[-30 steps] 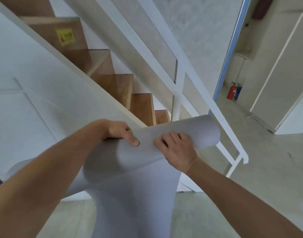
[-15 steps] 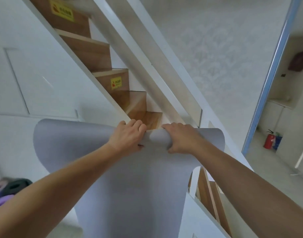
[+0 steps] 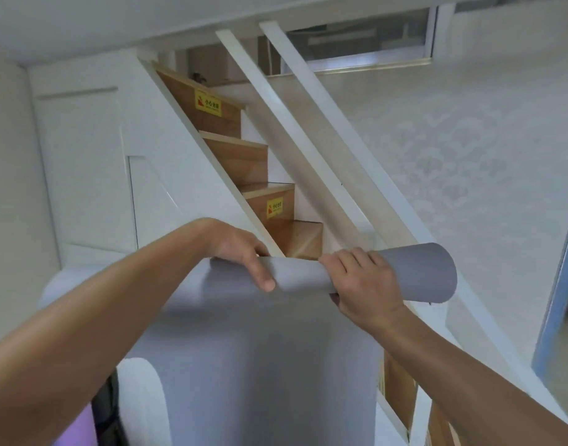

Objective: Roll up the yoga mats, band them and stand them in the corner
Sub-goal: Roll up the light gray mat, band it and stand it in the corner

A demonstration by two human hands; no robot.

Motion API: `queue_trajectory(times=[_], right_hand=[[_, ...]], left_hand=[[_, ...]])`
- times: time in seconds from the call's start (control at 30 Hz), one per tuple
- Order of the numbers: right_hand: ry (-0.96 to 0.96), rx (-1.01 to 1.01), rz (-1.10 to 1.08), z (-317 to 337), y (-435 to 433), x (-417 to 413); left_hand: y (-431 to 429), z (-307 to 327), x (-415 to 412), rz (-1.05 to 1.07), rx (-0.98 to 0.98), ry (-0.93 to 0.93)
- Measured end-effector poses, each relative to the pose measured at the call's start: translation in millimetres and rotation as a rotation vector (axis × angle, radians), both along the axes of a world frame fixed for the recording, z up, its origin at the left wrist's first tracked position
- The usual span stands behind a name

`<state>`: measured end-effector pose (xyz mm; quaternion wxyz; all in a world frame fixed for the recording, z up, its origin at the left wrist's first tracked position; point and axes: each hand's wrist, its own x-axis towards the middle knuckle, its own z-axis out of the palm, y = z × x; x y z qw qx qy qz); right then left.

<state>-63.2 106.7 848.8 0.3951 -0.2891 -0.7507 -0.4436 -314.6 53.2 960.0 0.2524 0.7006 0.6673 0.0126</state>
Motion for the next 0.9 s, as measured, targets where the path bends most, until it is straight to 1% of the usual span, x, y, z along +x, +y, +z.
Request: queue_trajectory(times=[0.03, 0.1, 0.13, 0.17, 0.2, 0.23, 0.27, 0.3, 0.37, 0.47, 0.5, 0.53, 0.57, 0.6, 0.63, 0.67, 0.73, 0.77, 0.8, 0.83, 0.87, 0.9], right_hand=[[-0.010, 0.000, 0.026, -5, -4, -2], [-0.067, -0.093, 0.031, -16, -12, -4], [-0.108, -0.175, 0.010, -21, -15, -4], [-0.157, -0.284, -0.018, -23, -19, -4], [-0.202, -0.401, -0.045, -22, -24, -3], [-0.228, -0.536, -0.052, -17, -29, -1], [-0.213, -0.690, -0.039, -9, -35, 2], [-0.174, -0.801, -0.012, 0, -39, 3], [-0.159, -0.865, -0.041, 20, -42, 1], [-0.249, -0.953, -0.144, 41, -45, -5], [-0.274, -0.962, -0.170, 43, -48, -6], [-0.294, -0.928, -0.197, 43, -51, -7], [-0.302, -0.852, -0.210, 39, -54, -7], [-0.304, -0.752, -0.202, 31, -57, -8], [-0.299, -0.621, -0.186, 20, -58, -8], [-0.288, -0.488, -0.172, 6, -58, -7], [-0.242, -0.278, -0.104, -24, -58, -4], [-0.217, -0.210, -0.068, -37, -59, -5], [-0.201, -0.160, -0.039, -48, -61, -6], [-0.203, -0.145, -0.030, -58, -63, -6], [-0.213, -0.165, -0.024, -63, -66, -7], [-0.228, -0.244, -0.034, -67, -70, -8]], left_hand=[[-2, -5, -2, -0.009, -0.052, -0.004], [-5, -22, -2, -0.026, -0.123, -0.030], [-7, -32, -2, -0.027, -0.112, -0.048], [-9, -41, -2, -0.026, -0.047, -0.034], [-9, -49, -1, -0.020, 0.067, 0.038], [-9, -57, 0, -0.006, 0.208, 0.152], [-10, -65, 3, 0.020, 0.362, 0.292], [-13, -72, 7, 0.047, 0.527, 0.421], [-20, -86, 18, 0.008, 0.836, 0.588], [-34, -105, 29, -0.175, 1.297, 0.798], [-39, -111, 29, -0.219, 1.402, 0.819], [-44, -116, 29, -0.248, 1.462, 0.815], [-48, -120, 26, -0.268, 1.439, 0.792], [-54, -121, 23, -0.282, 1.347, 0.730], [-63, -114, 21, -0.269, 1.187, 0.630], [-68, -106, 16, -0.239, 0.973, 0.515], [-74, -86, 1, -0.148, 0.482, 0.230], [-76, -80, -5, -0.108, 0.262, 0.097], [-77, -78, -11, -0.087, 0.093, -0.003], [-77, -82, -15, -0.077, -0.017, -0.076], [-76, -91, -18, -0.067, -0.053, -0.114], [-75, -103, -18, -0.047, -0.015, -0.102]])
